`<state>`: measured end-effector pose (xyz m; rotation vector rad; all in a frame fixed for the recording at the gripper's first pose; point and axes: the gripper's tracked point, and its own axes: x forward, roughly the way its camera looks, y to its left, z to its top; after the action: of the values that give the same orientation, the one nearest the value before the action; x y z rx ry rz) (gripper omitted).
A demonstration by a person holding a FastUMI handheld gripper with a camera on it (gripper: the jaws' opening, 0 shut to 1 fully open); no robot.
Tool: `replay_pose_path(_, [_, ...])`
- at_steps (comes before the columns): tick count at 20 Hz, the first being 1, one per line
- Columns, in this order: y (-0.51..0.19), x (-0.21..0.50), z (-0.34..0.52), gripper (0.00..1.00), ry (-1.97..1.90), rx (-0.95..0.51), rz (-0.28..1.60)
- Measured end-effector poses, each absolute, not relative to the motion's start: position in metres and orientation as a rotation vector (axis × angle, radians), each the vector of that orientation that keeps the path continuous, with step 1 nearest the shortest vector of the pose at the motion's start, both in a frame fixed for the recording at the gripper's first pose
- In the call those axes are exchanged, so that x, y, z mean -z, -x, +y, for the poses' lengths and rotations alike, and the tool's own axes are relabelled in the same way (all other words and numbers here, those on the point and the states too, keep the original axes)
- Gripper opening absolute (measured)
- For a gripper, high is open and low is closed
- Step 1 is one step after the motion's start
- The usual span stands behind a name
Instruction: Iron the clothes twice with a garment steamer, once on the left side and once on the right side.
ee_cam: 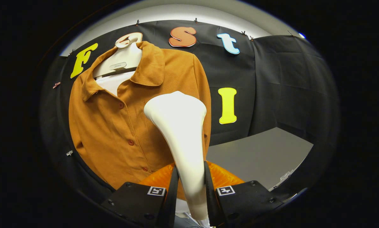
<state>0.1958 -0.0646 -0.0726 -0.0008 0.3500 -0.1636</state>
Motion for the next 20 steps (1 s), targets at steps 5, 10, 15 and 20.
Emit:
replay_pose_path(5, [-0.216, 0.087, -0.063, 0.44, 0.013, 0.177, 0.386])
replay_pose_path(10, [-0.227, 0.115, -0.058, 0.44, 0.030, 0.180, 0.448])
replay_pose_path(15, [-0.227, 0.139, -0.056, 0.44, 0.029, 0.187, 0.505])
replay_pose_path(20, [-0.223, 0.161, -0.058, 0.44, 0.024, 0.202, 0.556])
